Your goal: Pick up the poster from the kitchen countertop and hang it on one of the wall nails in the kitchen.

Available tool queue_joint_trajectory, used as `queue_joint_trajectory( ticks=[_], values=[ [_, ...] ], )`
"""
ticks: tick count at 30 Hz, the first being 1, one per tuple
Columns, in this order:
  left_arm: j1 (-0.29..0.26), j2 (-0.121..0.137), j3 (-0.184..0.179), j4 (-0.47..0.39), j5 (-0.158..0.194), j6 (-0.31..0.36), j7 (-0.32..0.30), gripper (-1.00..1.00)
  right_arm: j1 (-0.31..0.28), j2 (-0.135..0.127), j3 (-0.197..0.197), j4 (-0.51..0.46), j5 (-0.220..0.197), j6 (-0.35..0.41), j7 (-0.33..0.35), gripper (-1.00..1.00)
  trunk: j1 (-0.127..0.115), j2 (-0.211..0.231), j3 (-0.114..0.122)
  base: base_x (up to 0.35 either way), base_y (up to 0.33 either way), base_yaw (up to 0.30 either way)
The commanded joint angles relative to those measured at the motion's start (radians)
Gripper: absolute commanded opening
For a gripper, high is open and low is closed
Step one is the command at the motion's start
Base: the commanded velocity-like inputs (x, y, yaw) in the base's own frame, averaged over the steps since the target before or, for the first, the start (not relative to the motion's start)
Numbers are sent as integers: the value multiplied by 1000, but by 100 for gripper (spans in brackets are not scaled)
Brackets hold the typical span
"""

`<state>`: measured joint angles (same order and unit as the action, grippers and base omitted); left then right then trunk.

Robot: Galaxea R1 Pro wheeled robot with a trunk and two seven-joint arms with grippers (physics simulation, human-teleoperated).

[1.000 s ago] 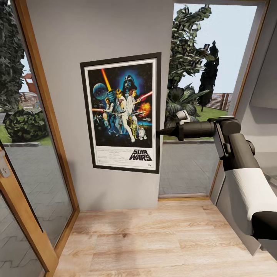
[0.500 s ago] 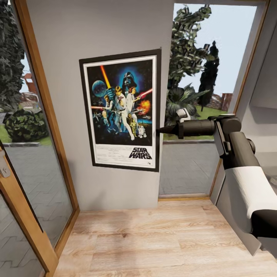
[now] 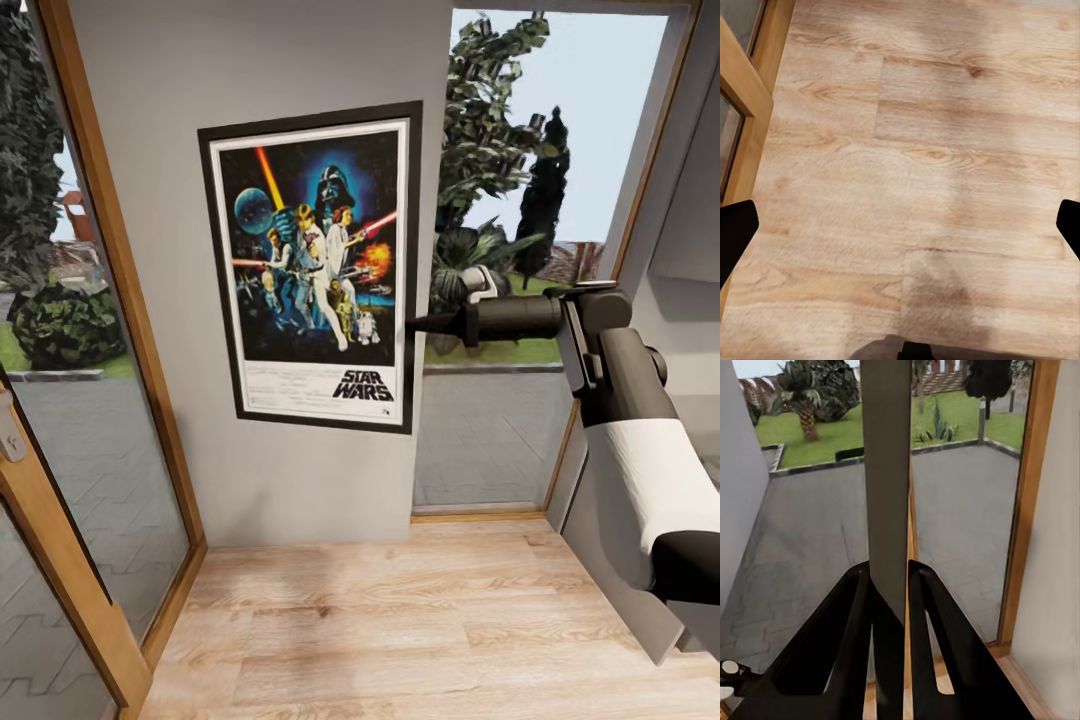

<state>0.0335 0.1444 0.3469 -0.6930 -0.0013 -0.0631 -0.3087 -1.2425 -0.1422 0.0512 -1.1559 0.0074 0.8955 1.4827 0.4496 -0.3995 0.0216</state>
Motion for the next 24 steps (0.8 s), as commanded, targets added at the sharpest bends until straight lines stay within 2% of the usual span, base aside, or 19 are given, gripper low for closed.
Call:
queue_joint_trajectory(
  ticks=[1,6,14,18,24],
  values=[
    [0,0,3,0,0,-1,-6,100,-1,-1,1,0,-2,14,6,-100,0,-1,0,0,0,0],
    [0,-1,3,0,0,-1,-6,100,-1,0,1,15,-37,15,6,-100,0,-1,0,0,0,0],
    [0,0,3,-1,0,-1,-6,100,-12,0,1,62,-58,14,8,-100,0,-1,0,0,0,0],
    [0,0,3,0,0,-1,-6,100,-15,0,2,74,-96,14,7,-100,0,-1,0,0,0,0],
    [0,0,3,0,0,-1,-6,100,-15,0,2,74,-109,13,8,-100,0,-1,0,0,0,0]
  ],
)
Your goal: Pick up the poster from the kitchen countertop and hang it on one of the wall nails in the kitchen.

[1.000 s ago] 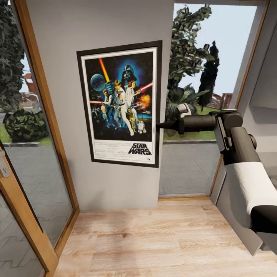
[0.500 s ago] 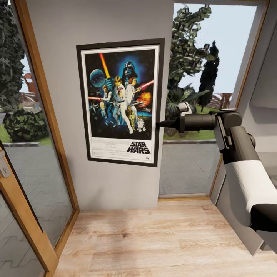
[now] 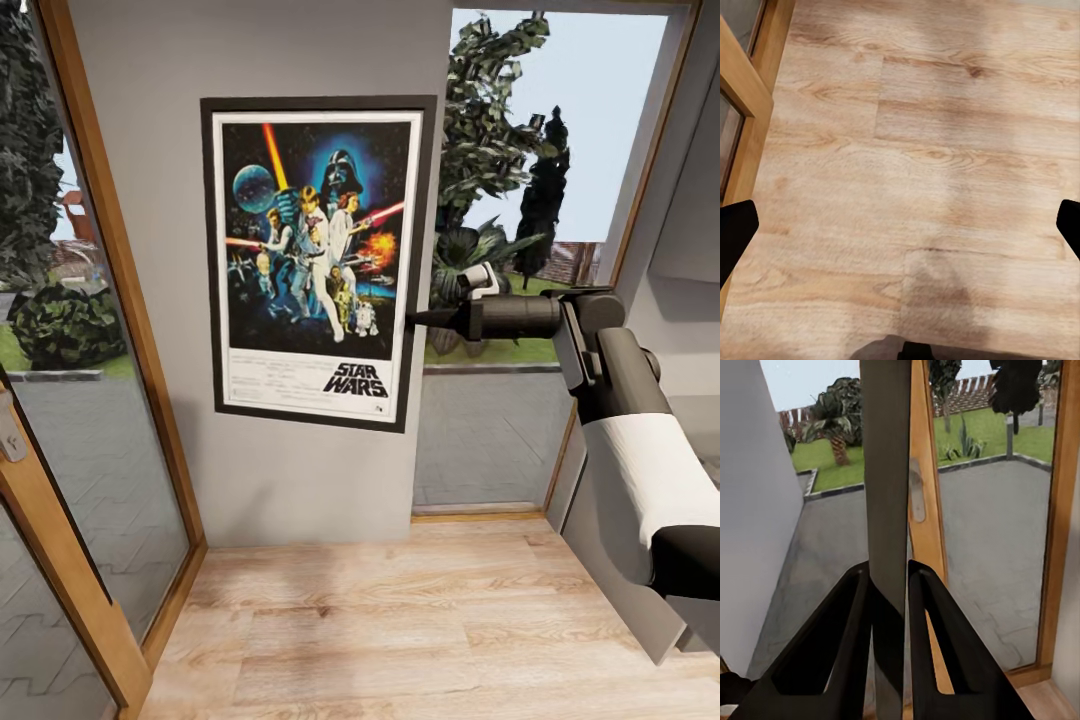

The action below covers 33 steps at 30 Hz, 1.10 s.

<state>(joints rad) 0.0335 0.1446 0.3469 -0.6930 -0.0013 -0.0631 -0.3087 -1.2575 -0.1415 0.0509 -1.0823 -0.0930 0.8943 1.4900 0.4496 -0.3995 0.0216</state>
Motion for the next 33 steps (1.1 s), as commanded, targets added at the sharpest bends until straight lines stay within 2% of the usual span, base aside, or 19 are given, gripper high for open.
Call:
queue_joint_trajectory(
  ticks=[1,33],
  values=[
    [0,0,3,0,0,-1,-6,100,0,-1,3,-1,-9,14,1,-100,0,0,0,0,0,0],
    [0,0,3,-3,0,-1,-6,100,0,-1,6,-34,-9,12,0,-100,0,0,0,0,0,0]
  ],
)
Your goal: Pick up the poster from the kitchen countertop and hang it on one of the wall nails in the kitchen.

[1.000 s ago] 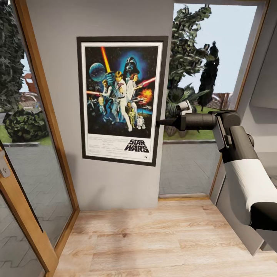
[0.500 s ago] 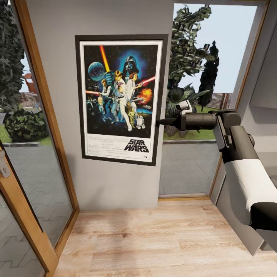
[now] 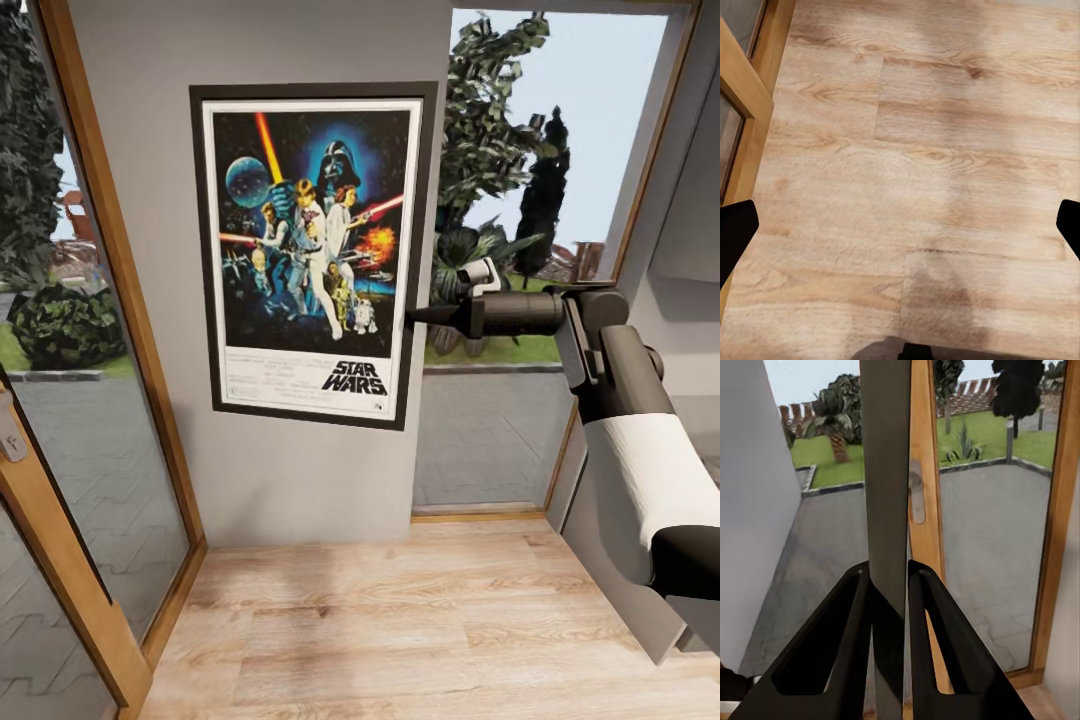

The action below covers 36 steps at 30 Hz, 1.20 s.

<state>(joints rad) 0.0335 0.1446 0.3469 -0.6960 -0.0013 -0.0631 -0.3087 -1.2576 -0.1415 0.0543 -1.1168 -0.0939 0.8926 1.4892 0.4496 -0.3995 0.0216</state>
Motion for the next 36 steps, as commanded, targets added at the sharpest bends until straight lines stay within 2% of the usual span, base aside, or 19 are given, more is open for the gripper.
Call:
queue_joint_trajectory(
  ticks=[1,20,36],
  values=[
    [0,0,3,0,0,-1,-6,100,0,-1,2,0,-8,14,1,-100,0,-1,0,0,0,0],
    [0,0,4,-1,0,-1,-6,100,0,-1,4,-31,-7,14,0,-100,0,-1,0,46,0,0],
    [0,0,4,0,0,0,-6,100,0,0,4,-31,0,12,-1,-100,0,-1,0,246,87,0]
  ],
)
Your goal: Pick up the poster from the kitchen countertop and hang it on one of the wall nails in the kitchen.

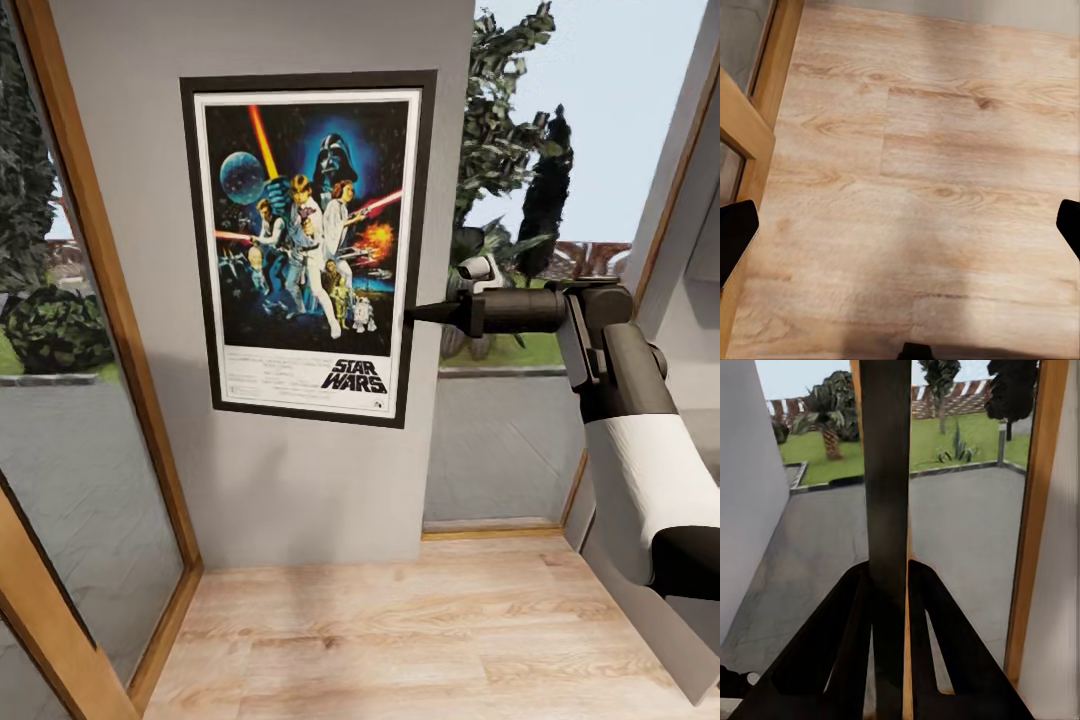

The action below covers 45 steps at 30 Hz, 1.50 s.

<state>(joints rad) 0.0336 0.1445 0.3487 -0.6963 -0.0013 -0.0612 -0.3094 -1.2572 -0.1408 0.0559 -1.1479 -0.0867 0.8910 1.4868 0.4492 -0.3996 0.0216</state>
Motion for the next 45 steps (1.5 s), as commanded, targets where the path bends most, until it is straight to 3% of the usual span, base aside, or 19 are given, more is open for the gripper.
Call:
queue_joint_trajectory(
  ticks=[1,16,45],
  values=[
    [0,0,3,0,0,-2,-6,100,0,-1,2,1,-7,14,1,-100,1,0,0,269,158,0],
    [0,0,3,0,0,-2,-5,100,0,-2,2,1,-7,15,1,-100,1,0,0,262,149,0],
    [0,7,4,2,0,0,-5,100,-1,-2,2,-1,-7,16,1,-100,1,0,0,154,5,0]
  ],
)
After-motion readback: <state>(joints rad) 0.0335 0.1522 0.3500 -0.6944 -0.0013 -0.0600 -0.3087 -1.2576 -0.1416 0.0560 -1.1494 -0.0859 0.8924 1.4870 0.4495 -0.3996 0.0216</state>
